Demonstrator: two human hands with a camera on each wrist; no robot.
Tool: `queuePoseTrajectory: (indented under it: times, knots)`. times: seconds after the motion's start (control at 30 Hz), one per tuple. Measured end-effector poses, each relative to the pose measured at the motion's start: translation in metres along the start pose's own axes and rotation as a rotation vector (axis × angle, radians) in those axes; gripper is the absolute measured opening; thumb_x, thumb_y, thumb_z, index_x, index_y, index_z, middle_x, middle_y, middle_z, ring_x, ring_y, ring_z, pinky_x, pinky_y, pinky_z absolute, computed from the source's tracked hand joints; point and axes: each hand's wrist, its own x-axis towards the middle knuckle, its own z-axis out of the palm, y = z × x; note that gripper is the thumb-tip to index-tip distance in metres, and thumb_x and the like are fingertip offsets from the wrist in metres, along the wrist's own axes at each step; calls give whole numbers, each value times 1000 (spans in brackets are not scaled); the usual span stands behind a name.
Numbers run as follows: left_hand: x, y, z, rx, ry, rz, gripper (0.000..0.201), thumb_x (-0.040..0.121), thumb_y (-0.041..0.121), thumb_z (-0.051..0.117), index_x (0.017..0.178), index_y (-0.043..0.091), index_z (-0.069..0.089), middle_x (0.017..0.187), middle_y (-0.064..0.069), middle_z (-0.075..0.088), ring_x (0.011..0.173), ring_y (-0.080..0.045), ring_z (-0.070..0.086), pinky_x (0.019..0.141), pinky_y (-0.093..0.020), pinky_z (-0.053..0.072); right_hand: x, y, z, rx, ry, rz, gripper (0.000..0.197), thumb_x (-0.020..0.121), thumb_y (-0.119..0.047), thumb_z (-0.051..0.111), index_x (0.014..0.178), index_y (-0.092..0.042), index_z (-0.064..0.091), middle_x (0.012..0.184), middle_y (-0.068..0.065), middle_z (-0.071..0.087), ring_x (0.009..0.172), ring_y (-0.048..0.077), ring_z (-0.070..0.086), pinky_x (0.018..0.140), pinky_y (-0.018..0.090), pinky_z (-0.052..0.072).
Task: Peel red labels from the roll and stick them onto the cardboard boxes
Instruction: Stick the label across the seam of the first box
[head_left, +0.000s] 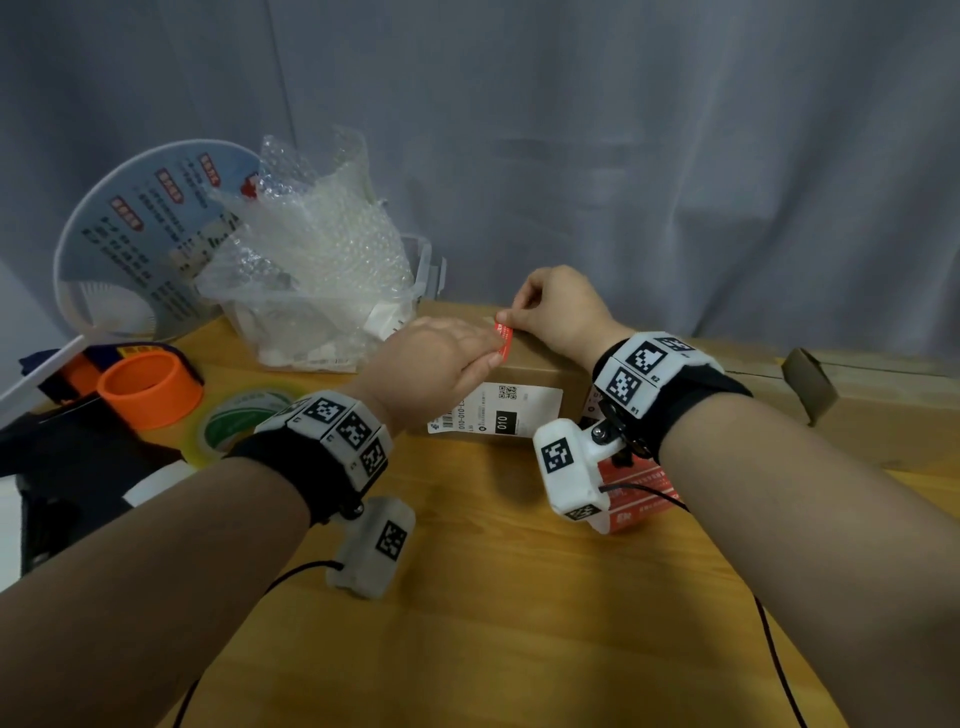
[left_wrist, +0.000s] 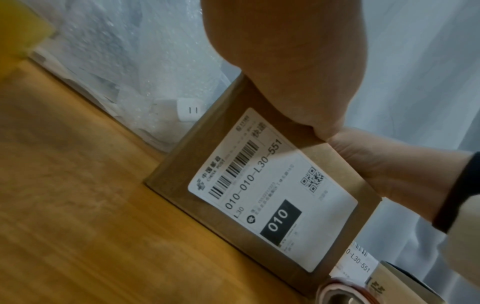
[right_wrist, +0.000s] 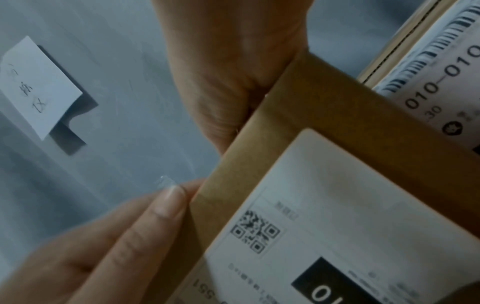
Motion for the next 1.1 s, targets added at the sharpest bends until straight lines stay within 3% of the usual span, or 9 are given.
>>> queuePoseTrajectory:
  times: [0.13, 0.23, 0.37, 0.47, 0.57, 0.73, 0.97, 1.03, 1.1]
  knots:
    - [5, 3, -2, 35, -14, 4, 43, 95, 39, 28, 113, 16, 60, 103, 3, 69, 97, -18, 61, 89, -31, 40, 4, -1, -4, -157, 49, 85, 34, 75, -49, 67, 69, -24, 46, 72, -7, 53, 79, 19, 53, 75, 37, 46]
    - [10, 8, 0, 0, -60, -69, 31, 97, 37, 32, 106, 15, 52, 98, -1, 64, 99, -22, 58, 95, -33, 37, 5, 0, -4, -108, 37, 63, 25, 81, -38, 66, 70, -20, 53, 75, -3, 57, 79, 19, 54, 78, 35, 48]
    - [24, 7, 2, -43, -175, -214, 49, 93, 49, 18, 125, 21, 42, 129, -4, 59, 125, -27, 49, 102, -49, 38, -9, 6, -14, 3, -48, -68, 11, 85, -16, 62, 93, -10, 68, 91, 3, 66, 87, 14, 55, 87, 30, 46]
    - [41, 11, -7, -26, -312, -186, 53, 98, 43, 18, 146, 23, 26, 152, -6, 35, 140, -22, 31, 115, -43, 23, -25, 13, -22, -58, -65, -166, 18, 88, -15, 58, 100, -8, 69, 107, 9, 66, 100, 20, 58, 92, 28, 41]
    - [56, 17, -15, -17, -451, -212, 55, 100, 40, 16, 150, 20, 13, 160, -5, 11, 147, -18, 12, 120, -41, 9, -41, 16, -23, -81, -111, -247, 27, 93, -15, 50, 115, -10, 65, 122, 9, 63, 116, 24, 55, 103, 31, 38]
    - [55, 20, -10, 57, -512, -268, 59, 99, 44, 10, 151, 18, 0, 160, 2, -5, 147, -12, -3, 120, -44, -2, -56, 19, -18, -324, -247, -101, 47, 101, -28, 23, 146, -15, 24, 158, 4, 17, 146, 19, 12, 118, 39, 6]
    - [6, 19, -24, -27, -343, -115, 51, 101, 41, 14, 147, 24, 27, 155, 11, 25, 145, -4, 11, 119, -40, -7, -57, 16, -15, -374, -277, -60, 49, 101, -29, 19, 149, -16, 17, 159, 1, 9, 147, 18, 7, 118, 42, 5]
    - [-3, 20, -29, -70, -301, -92, 49, 101, 39, 18, 142, 23, 38, 150, 8, 36, 142, -5, 23, 118, -34, 3, -60, 15, -16, -376, -280, -55, 49, 101, -29, 19, 149, -17, 17, 160, 0, 9, 147, 17, 6, 118, 44, 5]
    - [-8, 21, -33, -141, -224, -109, 48, 101, 39, 23, 129, 19, 57, 137, 0, 56, 130, -13, 46, 112, -32, 25, -61, 14, -18, -379, -286, -47, 49, 101, -30, 19, 149, -18, 17, 160, -1, 10, 147, 17, 7, 118, 46, 4]
